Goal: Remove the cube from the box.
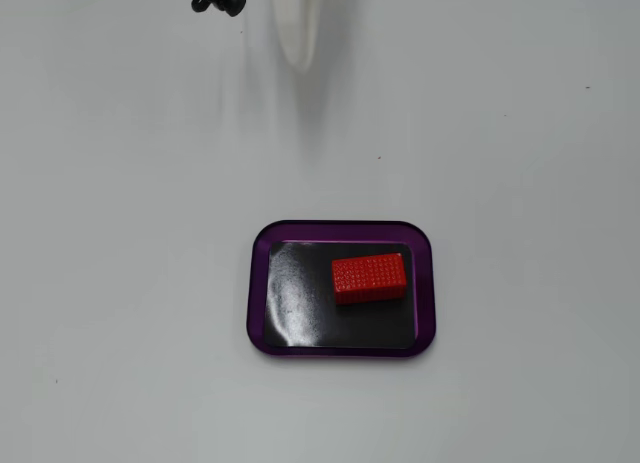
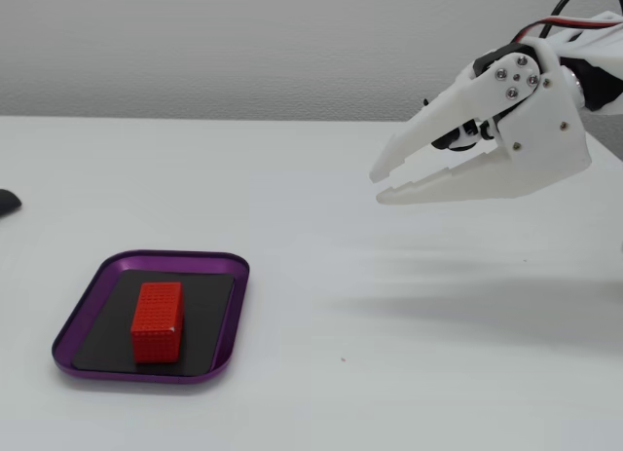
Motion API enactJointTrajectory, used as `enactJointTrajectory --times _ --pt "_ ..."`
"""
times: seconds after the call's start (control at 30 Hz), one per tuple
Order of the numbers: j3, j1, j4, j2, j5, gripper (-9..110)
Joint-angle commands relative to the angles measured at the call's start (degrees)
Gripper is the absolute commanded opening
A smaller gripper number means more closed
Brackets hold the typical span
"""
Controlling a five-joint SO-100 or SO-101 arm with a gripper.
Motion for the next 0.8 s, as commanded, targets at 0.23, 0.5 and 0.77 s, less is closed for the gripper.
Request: enactJointTrajectory --times 0.23,0.5,0.77 --pt "0.70 -0.53 -2.81 0.88 0.44 0" --pt "0.70 0.18 -3.43 0.88 0.00 0" --pt "0.09 3.78 -7.12 0.79 -0.26 0"
